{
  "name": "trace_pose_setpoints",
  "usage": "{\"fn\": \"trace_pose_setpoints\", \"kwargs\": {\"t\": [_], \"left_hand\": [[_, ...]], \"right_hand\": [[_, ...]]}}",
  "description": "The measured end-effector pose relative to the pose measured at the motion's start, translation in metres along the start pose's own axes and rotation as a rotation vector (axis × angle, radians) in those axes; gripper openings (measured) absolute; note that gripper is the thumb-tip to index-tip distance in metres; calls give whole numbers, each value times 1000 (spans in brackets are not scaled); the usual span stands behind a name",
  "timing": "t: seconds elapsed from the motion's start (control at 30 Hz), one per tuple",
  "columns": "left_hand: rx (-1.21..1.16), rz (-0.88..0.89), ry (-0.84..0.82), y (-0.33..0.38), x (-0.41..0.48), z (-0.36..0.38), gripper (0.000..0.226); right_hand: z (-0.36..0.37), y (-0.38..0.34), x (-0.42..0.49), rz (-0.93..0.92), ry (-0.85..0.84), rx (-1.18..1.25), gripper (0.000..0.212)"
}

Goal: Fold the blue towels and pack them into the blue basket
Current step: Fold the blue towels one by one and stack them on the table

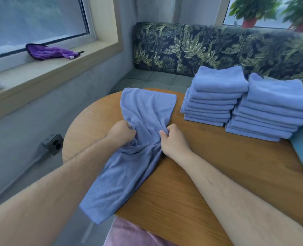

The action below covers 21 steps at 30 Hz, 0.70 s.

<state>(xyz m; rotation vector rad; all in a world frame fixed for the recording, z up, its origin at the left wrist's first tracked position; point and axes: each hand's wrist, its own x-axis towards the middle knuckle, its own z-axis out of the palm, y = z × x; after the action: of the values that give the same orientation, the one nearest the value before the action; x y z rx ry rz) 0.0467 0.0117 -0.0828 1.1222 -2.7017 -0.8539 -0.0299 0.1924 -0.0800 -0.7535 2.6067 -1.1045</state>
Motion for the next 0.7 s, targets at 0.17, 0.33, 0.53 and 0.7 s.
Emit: {"fn": "trace_pose_setpoints", "kwargs": {"t": [0.17,0.33,0.53,0.7], "left_hand": [[-505,94,5,29,-26,-9,40],[-859,139,70,72,-51,-31,35],[-1108,141,52,121,-66,-76,40],[-1277,217,-81,158,-90,-121,32]], "right_hand": [[-49,15,-35,96,109,418,17],[-111,17,-57,143,234,597,28],[-196,6,-69,152,405,596,29],[-261,-9,-71,139,449,577,34]]}}
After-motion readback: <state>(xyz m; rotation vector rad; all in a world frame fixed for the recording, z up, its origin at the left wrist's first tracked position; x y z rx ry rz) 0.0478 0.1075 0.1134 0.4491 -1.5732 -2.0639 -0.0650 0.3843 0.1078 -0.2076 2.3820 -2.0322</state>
